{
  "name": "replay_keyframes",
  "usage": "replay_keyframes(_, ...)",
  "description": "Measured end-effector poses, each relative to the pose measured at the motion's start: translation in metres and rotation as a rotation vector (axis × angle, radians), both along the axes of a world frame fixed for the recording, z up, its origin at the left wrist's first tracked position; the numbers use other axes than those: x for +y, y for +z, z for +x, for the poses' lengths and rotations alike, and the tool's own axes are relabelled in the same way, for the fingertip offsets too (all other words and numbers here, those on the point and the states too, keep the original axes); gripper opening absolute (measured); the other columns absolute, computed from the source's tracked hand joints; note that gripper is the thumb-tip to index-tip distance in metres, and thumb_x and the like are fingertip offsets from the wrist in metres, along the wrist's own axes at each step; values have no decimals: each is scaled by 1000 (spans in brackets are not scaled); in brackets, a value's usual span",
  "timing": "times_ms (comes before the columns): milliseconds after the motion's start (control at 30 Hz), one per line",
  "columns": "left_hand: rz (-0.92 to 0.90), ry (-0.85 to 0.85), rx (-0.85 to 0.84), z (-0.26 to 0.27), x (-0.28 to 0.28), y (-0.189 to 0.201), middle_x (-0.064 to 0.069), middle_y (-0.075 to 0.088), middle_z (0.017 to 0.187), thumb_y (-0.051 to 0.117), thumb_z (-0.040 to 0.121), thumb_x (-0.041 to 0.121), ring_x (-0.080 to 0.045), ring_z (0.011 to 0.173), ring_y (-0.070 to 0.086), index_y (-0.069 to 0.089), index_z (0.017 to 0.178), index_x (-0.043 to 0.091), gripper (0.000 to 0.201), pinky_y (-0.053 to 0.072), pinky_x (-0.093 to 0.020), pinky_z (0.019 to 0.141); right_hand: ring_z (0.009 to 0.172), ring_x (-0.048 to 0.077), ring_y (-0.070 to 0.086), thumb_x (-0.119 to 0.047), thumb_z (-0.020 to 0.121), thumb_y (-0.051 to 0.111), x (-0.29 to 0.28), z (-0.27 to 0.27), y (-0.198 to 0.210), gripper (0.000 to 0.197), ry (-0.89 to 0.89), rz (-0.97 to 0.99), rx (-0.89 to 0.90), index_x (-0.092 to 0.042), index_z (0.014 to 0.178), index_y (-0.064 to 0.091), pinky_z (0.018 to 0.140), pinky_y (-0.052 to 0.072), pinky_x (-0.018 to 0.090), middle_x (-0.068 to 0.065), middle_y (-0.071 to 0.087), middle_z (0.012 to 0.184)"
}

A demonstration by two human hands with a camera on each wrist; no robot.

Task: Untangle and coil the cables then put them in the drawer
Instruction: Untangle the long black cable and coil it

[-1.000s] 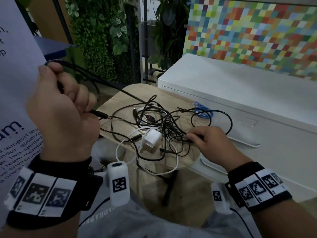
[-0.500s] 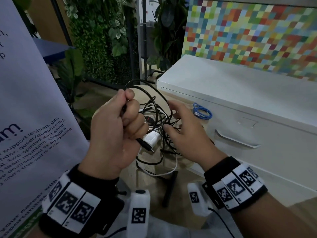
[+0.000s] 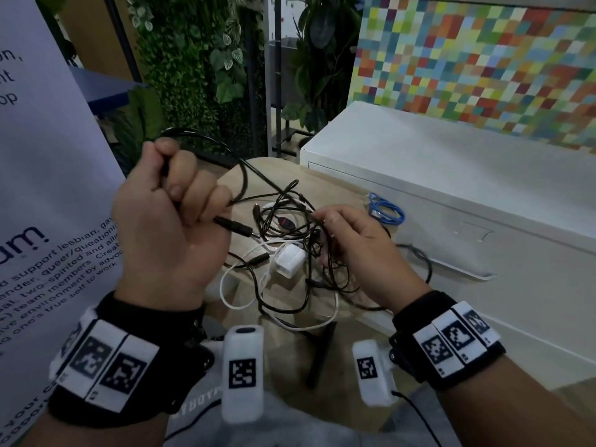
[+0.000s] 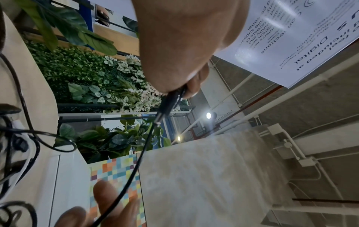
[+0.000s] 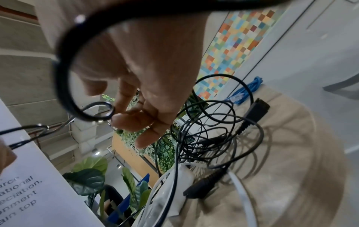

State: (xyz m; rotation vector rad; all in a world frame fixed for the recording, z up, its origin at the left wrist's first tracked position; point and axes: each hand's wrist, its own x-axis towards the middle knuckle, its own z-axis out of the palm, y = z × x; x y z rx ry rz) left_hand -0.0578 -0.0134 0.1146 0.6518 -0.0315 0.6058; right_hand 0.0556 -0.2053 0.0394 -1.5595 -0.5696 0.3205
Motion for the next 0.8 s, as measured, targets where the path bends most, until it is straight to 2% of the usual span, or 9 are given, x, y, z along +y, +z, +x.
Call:
replay_keyframes(100,-14,60,-5,1,7,-2,7,23,59,32,113,24,-9,45,15,51,85,22,34,24,-23,45,57,21,55,-17,100,63,-2,-4,-6,14,136,22,66,-23,100,75,60,51,33,6,62,70)
replay_keyframes(200,-10,94,5,0,12,-2,8,24,59,32,113,23,-9,46,15,51,85,22,34,24,-23,46,58,18,58,-14,89,71,-5,-8,-7,16,309,-18,123,-22,101,76,63,54,36,0,64,68)
replay_keyframes(333,-3,108,43,-1,10,-4,7,22,59,32,113,22,-10,47,14,50,84,22,34,23,-24,46,66,9,67,2,88,73,-8,-18,6,18,475,-94,138,-10,100,68,66,59,31,-6,70,73)
replay_keyframes(467,0,76,83,-1,-10,-4,7,22,58,32,113,27,-9,45,13,51,86,23,34,23,-23,44,76,16,69,-26,82,86,7,-21,7,30,160,-244,-23,-28,94,58,75,59,41,4,72,85)
replay_keyframes(567,21,25,88,-1,-24,-2,6,22,58,34,112,31,-9,45,12,51,86,23,33,22,-22,43,87,8,59,-39,80,86,20,-26,2,44,-136,-323,-175,-38,105,50,72,51,27,-2,62,108)
replay_keyframes(600,24,7,85,-2,-27,-2,6,22,58,34,112,32,-8,44,12,51,86,23,32,22,-22,43,98,5,57,-39,80,85,23,-27,0,52,-148,-296,-192,-40,115,47,79,50,25,-7,57,121)
replay_keyframes(700,26,-42,65,-3,-33,1,6,22,58,36,111,32,-8,43,13,50,87,23,29,21,-21,42,141,5,40,-37,87,79,31,-23,-13,76,-65,-254,-180,-45,146,32,109,46,37,-15,39,156)
replay_keyframes(733,32,-57,57,-4,-33,2,6,22,57,36,111,31,-8,42,13,50,87,23,29,20,-21,42,147,5,35,-36,90,76,34,-22,-16,77,-39,-250,-142,-45,151,28,112,44,37,-13,36,161)
replay_keyframes(800,49,-85,42,-6,-33,5,6,23,56,34,112,30,-8,41,14,50,86,23,31,20,-21,41,147,5,37,-32,95,72,36,-21,-20,74,-10,-208,-45,-45,153,27,102,45,21,-8,40,161)
